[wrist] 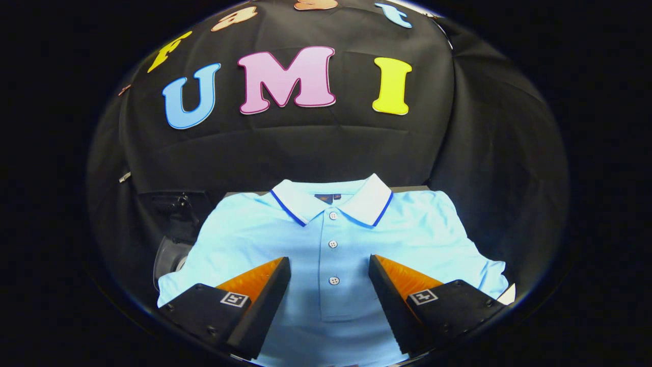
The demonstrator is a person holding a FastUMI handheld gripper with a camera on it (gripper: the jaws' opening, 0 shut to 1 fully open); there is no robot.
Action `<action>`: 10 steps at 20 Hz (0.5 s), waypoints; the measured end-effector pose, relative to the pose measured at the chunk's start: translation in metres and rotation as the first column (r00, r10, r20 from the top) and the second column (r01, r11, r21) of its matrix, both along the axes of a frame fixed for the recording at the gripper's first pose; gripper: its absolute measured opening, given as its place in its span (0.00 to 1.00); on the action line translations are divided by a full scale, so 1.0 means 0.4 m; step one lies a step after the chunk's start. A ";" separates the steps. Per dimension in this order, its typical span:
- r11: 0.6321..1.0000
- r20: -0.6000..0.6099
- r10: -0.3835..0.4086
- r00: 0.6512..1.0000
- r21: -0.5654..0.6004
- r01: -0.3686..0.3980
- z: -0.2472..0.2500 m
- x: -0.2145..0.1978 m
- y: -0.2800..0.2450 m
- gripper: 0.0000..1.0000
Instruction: Put the clothes into the washing machine and then close the washing machine lid.
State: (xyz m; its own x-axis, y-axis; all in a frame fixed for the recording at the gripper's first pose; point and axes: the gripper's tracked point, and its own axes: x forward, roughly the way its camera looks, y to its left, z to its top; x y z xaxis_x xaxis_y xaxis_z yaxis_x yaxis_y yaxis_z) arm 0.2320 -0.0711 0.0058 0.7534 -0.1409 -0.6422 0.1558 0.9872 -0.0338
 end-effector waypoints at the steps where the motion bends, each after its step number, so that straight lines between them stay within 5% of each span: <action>1: 1.000 -0.004 0.001 1.000 0.008 -0.001 0.004 -0.004 0.007 0.98; 10: 0.999 -0.008 -0.018 1.000 0.046 0.018 -0.001 0.003 0.001 0.99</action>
State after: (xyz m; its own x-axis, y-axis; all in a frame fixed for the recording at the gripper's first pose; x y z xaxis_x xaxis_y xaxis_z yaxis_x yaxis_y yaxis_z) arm 0.2333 -0.0708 0.0053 0.7458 -0.1249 -0.6544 0.1737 0.9847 0.0100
